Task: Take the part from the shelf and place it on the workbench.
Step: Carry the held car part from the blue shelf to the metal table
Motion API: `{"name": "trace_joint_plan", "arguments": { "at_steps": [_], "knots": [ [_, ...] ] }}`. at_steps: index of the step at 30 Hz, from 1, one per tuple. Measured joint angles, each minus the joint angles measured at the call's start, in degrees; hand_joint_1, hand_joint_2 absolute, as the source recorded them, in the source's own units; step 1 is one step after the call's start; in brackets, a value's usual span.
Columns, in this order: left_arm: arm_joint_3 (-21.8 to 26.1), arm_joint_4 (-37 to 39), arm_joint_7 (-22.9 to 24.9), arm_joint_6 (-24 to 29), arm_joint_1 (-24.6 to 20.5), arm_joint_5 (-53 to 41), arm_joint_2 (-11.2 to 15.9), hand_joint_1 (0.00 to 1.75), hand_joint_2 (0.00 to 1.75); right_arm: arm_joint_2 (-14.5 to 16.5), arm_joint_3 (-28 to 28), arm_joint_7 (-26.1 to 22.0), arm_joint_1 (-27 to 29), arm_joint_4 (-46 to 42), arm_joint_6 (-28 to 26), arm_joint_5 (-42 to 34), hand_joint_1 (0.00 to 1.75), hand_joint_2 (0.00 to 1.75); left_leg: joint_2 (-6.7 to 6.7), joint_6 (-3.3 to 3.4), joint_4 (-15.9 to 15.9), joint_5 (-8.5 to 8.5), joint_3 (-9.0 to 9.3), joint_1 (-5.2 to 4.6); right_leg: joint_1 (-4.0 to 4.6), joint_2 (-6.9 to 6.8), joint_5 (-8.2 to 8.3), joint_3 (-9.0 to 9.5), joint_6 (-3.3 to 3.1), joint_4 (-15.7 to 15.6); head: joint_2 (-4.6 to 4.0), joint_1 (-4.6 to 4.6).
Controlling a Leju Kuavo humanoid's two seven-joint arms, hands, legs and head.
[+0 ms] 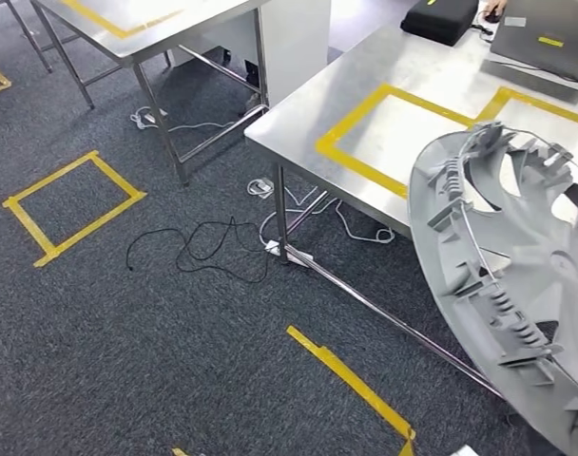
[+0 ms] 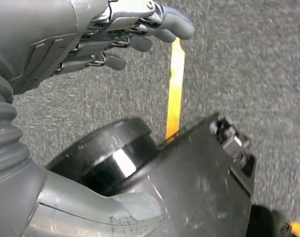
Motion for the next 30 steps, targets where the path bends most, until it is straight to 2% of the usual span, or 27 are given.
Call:
{"name": "trace_joint_plan", "arguments": {
  "at_steps": [1,4,5,6,7,9,10,11,13,15,17,18,20,21,22,23,24,26,27,28,30],
  "knots": [
    [0.01,0.0,0.01,0.0,-0.06,0.0,-0.08,0.0,1.75,0.0,0.02,-0.01,-0.02,0.02,0.0,-0.01,1.75,1.75,-0.05,0.07,-0.26,-0.02,0.6,0.2,-0.07,-0.03,-0.96,-1.15,0.23,2.1,-0.01,0.13],
    [0.02,0.0,0.02,-0.01,-0.11,0.0,-0.24,0.0,1.75,0.0,0.0,-0.02,-0.04,0.07,0.0,-0.02,1.75,1.75,-0.05,-0.05,-0.38,-1.0,1.5,0.34,-0.53,-0.07,-5.38,-7.94,1.04,12.43,-0.02,0.31],
    [0.03,0.0,0.02,-0.01,-0.05,0.0,-0.24,0.0,1.75,0.0,-0.02,-0.02,-0.02,0.08,0.0,-0.01,1.75,1.75,-0.04,-0.17,-0.37,-1.4,1.92,0.37,-0.67,-0.1,-6.0,-9.66,1.35,14.34,-0.02,0.29],
    [0.03,0.0,0.02,-0.01,0.0,0.0,-0.24,0.0,1.75,0.0,-0.02,-0.01,-0.01,0.09,0.01,-0.02,1.75,1.75,-0.04,-0.32,-0.36,-1.86,2.49,0.43,-0.81,-0.16,-5.2,-10.31,1.55,14.13,-0.02,0.31],
    [0.04,0.0,0.02,-0.01,0.03,0.0,-0.25,0.0,1.75,0.0,-0.02,-0.01,0.0,0.09,0.0,-0.02,1.75,1.75,-0.05,-0.5,-0.36,-2.4,3.24,0.52,-0.97,-0.25,-3.04,-9.89,1.74,11.75,-0.02,0.31],
    [0.05,0.0,0.03,-0.01,0.03,-0.01,-0.28,0.0,1.75,0.0,-0.01,-0.03,-0.03,0.14,0.01,-0.02,1.75,1.75,-0.06,-1.02,-0.35,-3.54,4.76,0.67,-1.19,-0.55,2.39,-7.52,2.0,4.32,-0.02,0.34],
    [0.05,0.0,0.07,-0.01,-0.01,-0.01,-0.29,0.0,1.75,0.0,0.01,-0.07,-0.07,0.18,0.01,-0.02,1.75,1.75,-0.06,-1.36,-0.28,-3.98,5.19,0.67,-1.09,-0.74,3.64,-6.69,1.78,1.49,-0.02,0.42],
    [0.05,0.0,0.14,-0.01,-0.05,-0.01,-0.29,0.0,1.75,0.0,0.01,-0.1,-0.07,0.22,0.01,-0.02,1.75,1.75,-0.03,-1.72,-0.21,-4.34,5.32,0.65,-0.96,-0.81,4.03,-6.19,1.31,0.12,-0.01,0.46],
    [0.05,0.0,0.3,-0.01,-0.12,-0.01,-0.27,0.0,1.75,0.0,0.01,-0.15,-0.03,0.25,0.02,-0.02,1.75,1.75,0.08,-2.34,0.06,-4.76,5.43,0.62,-0.64,-0.72,3.37,-5.99,-0.01,-0.15,-0.01,0.42],
    [0.06,0.0,0.37,-0.01,-0.18,-0.01,-0.28,0.0,1.75,0.0,0.02,-0.15,0.06,0.24,0.02,-0.01,1.75,1.75,0.12,-2.74,0.57,-5.03,5.7,0.67,-0.76,-0.5,3.4,-5.28,-0.73,-0.21,0.0,0.27],
    [0.05,0.0,0.37,-0.01,-0.34,-0.01,-0.3,0.0,1.75,0.0,0.07,-0.17,0.09,0.25,0.01,0.0,1.75,1.75,0.07,-3.25,3.61,-5.63,4.43,0.77,-0.97,-0.51,3.03,-4.17,-1.22,-0.58,0.0,0.19],
    [0.04,0.0,0.37,-0.01,-0.39,-0.01,-0.3,0.0,1.75,0.0,0.1,-0.19,0.08,0.25,0.0,0.01,1.75,1.75,0.05,-3.57,6.83,-6.55,2.64,0.84,-1.02,-0.56,2.74,-3.61,-1.42,-0.76,-0.01,0.15],
    [0.04,0.0,0.43,-0.01,-0.32,-0.01,-0.29,0.0,1.75,0.0,0.14,-0.19,0.03,0.25,-0.01,0.01,1.75,1.75,0.04,-3.99,14.43,-9.47,-2.27,0.96,-0.98,-0.53,1.99,-2.68,-1.71,-0.86,-0.01,0.07],
    [0.05,0.0,0.47,-0.01,-0.25,-0.01,-0.28,0.0,1.75,0.0,0.15,-0.19,0.04,0.25,-0.01,0.01,1.75,1.75,0.04,-4.02,17.38,-10.62,-4.63,0.97,-0.94,-0.44,1.54,-2.17,-1.81,-0.87,-0.02,0.07],
    [0.05,0.0,0.51,-0.01,-0.18,-0.01,-0.27,0.0,1.75,0.0,0.15,-0.19,0.04,0.25,-0.01,0.01,1.75,1.75,0.04,-3.91,18.54,-10.79,-6.17,0.97,-0.87,-0.31,1.05,-1.58,-1.87,-0.87,-0.02,0.05],
    [0.05,0.0,0.52,-0.01,-0.14,-0.01,-0.26,0.0,1.75,0.0,0.15,-0.19,0.04,0.25,0.0,0.01,1.75,1.75,0.02,-3.7,17.93,-9.85,-6.84,0.94,-0.79,-0.18,0.53,-0.91,-1.87,-0.88,-0.02,0.06],
    [0.05,0.0,0.52,-0.01,-0.13,-0.01,-0.25,0.0,1.75,0.0,0.17,-0.19,0.05,0.25,0.0,0.01,1.75,1.75,0.01,-3.39,15.66,-7.8,-6.67,0.88,-0.72,-0.07,-0.02,-0.17,-1.81,-0.91,-0.01,0.06],
    [0.05,0.0,0.52,-0.01,-0.07,-0.01,-0.16,0.0,1.75,0.0,0.24,-0.19,0.02,0.26,0.01,0.01,1.75,1.75,-0.04,-2.5,8.98,-2.39,-5.11,0.51,-0.59,0.06,-1.15,0.96,-1.59,-0.92,-0.01,0.08],
    [0.07,0.0,0.52,-0.02,-0.04,-0.01,-0.12,0.0,1.75,0.0,0.28,-0.18,-0.02,0.28,0.01,0.0,1.75,1.75,-0.07,-2.08,6.13,-0.76,-4.35,0.29,-0.52,0.13,-1.66,1.22,-1.38,-0.92,-0.01,0.02],
    [0.08,0.0,0.55,-0.02,0.0,-0.01,-0.07,0.0,1.75,0.0,0.32,-0.18,-0.04,0.31,0.02,0.01,1.75,1.75,-0.09,-1.76,4.34,0.16,-3.88,0.09,-0.46,0.18,-2.08,1.37,-1.13,-1.09,-0.02,0.0],
    [0.09,0.0,0.6,-0.03,0.02,-0.02,-0.04,0.0,1.75,0.0,0.4,-0.17,-0.04,0.35,0.02,0.01,1.75,1.75,-0.11,-1.31,3.02,-0.08,-3.37,0.03,-0.37,0.19,-2.25,2.14,-0.43,-1.33,-0.01,-0.12]
  ]
}}
